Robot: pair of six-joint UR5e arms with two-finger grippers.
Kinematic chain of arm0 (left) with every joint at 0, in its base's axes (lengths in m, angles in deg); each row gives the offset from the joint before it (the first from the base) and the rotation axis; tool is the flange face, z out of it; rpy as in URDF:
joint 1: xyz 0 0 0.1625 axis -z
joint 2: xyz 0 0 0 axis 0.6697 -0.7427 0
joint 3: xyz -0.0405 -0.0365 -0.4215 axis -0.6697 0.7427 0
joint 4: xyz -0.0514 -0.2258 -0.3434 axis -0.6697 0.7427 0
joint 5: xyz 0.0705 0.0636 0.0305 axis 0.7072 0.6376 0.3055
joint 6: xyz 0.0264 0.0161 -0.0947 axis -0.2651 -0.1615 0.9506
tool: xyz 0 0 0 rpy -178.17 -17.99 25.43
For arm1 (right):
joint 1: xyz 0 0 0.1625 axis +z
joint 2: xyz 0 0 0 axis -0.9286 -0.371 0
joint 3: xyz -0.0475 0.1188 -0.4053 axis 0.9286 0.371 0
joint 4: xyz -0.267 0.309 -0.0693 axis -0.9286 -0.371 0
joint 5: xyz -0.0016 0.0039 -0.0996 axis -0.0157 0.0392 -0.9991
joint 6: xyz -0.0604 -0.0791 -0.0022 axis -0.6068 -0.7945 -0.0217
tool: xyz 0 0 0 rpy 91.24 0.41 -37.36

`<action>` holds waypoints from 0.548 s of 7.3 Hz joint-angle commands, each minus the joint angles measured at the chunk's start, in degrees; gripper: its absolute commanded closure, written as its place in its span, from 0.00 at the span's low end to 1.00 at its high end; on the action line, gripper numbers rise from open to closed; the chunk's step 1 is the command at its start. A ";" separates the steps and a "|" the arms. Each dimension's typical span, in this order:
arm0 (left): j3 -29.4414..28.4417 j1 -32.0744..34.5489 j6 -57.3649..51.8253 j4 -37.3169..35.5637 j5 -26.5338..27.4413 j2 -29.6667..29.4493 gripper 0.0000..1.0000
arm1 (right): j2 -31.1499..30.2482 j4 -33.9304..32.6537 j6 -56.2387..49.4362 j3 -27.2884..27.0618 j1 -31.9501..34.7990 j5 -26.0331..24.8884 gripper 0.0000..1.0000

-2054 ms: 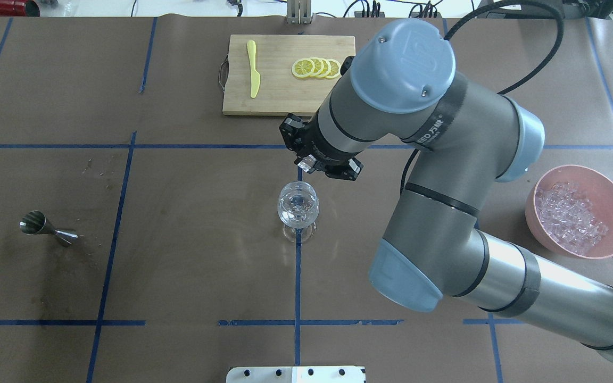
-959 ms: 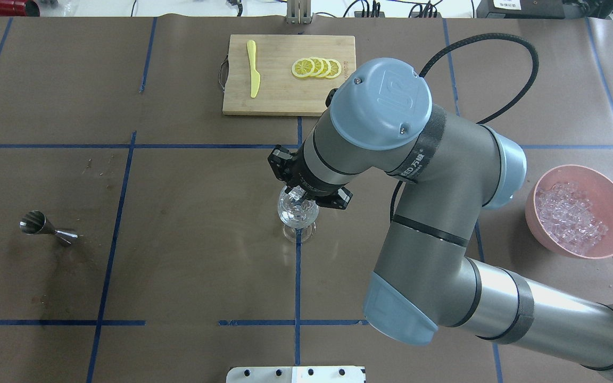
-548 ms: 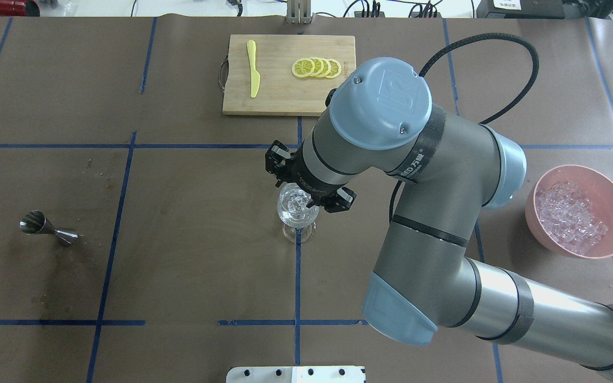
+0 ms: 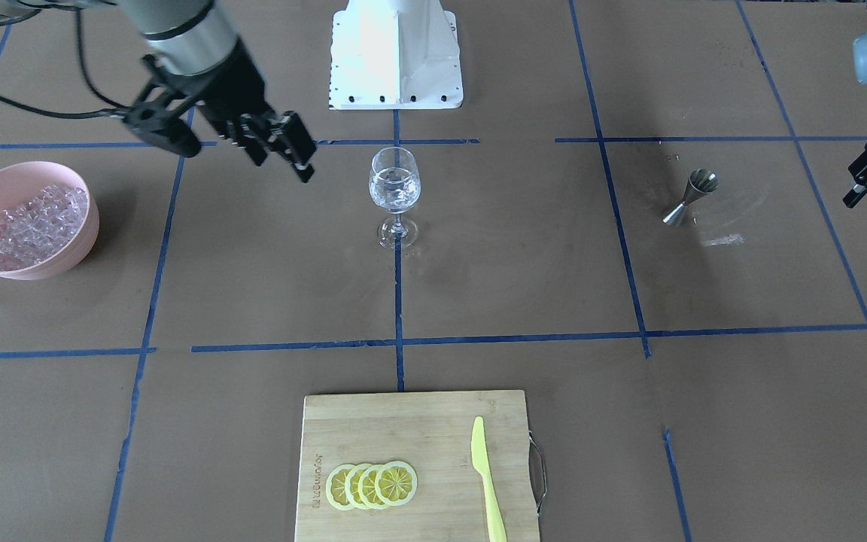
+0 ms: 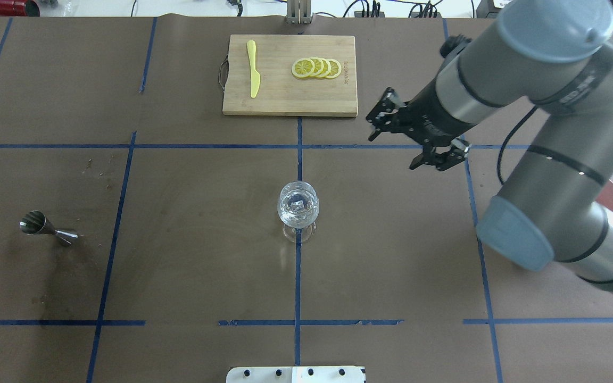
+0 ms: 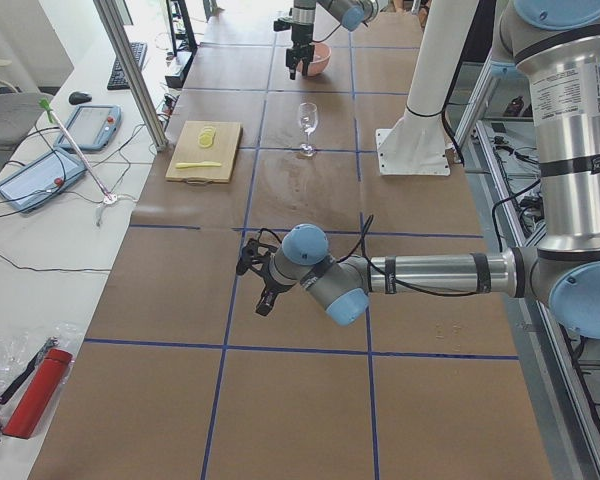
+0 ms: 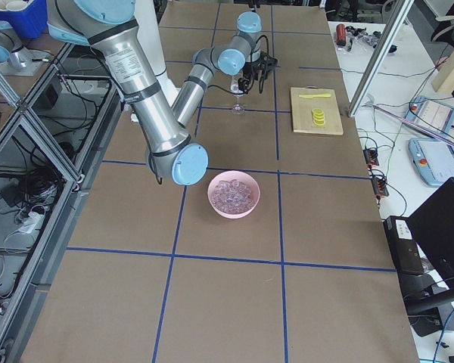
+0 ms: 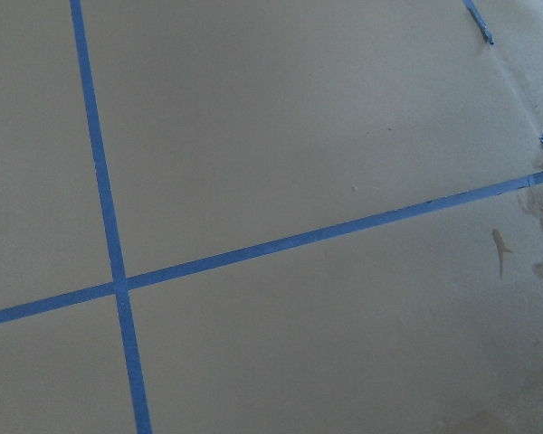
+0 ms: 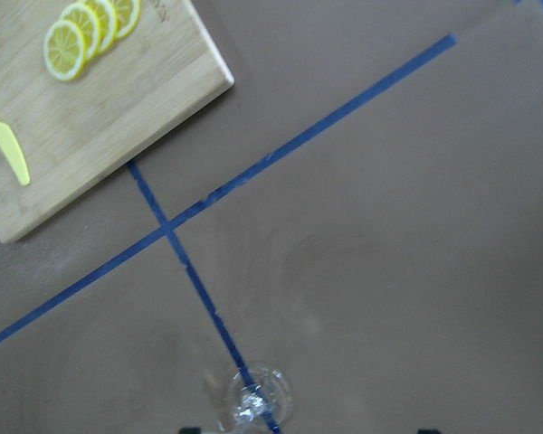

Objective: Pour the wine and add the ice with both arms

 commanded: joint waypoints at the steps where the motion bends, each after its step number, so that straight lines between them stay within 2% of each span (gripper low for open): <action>1: -0.12 -0.03 -1.14 -0.11 0.00 -0.43 0.00 | -15.03 0.13 -27.43 -0.12 15.70 7.47 0.00; 3: -0.82 0.32 -5.78 -3.43 0.09 -0.61 0.00 | -22.18 -0.05 -51.71 5.13 26.53 7.92 0.00; 4: -0.74 3.80 -11.98 -10.85 0.09 -1.91 0.00 | -23.00 -0.39 -66.62 10.82 31.97 7.92 0.00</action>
